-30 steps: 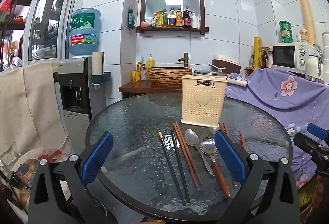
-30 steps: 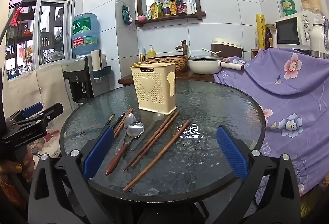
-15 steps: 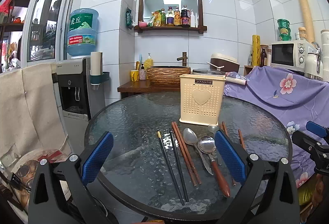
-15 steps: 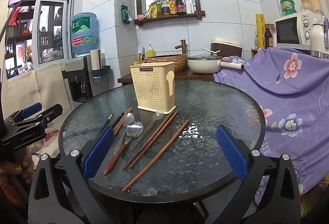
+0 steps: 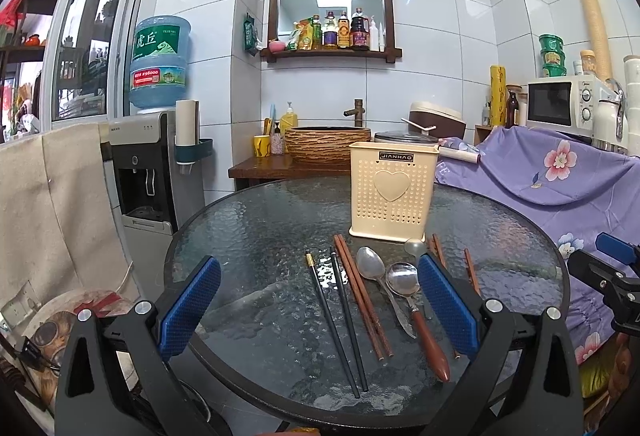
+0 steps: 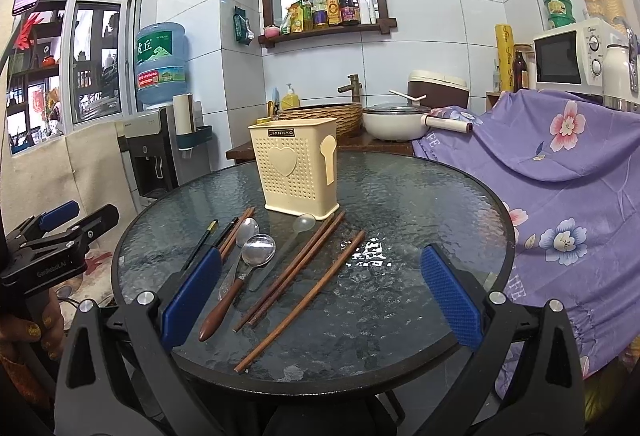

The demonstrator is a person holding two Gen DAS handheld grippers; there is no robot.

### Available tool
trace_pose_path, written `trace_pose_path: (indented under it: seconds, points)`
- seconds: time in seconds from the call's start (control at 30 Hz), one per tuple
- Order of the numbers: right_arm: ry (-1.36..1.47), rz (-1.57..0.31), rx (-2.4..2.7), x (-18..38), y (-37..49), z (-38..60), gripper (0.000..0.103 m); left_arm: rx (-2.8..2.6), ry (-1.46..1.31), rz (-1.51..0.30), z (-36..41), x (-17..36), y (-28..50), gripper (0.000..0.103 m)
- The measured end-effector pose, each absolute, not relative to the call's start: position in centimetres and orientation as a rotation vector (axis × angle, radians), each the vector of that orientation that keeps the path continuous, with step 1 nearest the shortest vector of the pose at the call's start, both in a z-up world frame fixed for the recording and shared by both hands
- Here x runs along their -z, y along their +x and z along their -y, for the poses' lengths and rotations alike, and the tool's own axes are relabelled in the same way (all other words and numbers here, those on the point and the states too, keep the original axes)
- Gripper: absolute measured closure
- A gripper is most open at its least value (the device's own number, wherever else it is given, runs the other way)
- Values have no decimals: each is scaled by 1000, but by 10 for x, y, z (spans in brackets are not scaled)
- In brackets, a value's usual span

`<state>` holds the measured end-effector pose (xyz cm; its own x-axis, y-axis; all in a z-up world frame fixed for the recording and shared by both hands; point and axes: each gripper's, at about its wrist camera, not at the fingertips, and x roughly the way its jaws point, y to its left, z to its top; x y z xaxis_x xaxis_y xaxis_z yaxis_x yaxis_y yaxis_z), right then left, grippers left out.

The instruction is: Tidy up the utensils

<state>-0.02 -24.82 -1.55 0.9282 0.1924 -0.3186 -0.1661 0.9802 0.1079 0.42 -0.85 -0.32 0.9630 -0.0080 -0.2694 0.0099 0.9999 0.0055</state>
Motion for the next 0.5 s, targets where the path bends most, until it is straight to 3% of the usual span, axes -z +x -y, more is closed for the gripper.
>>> trace_pose_path:
  seconds: [0.5]
  points:
    - [64, -339, -172, 14, 2, 248, 5, 9, 4, -273, 8, 5, 5, 6]
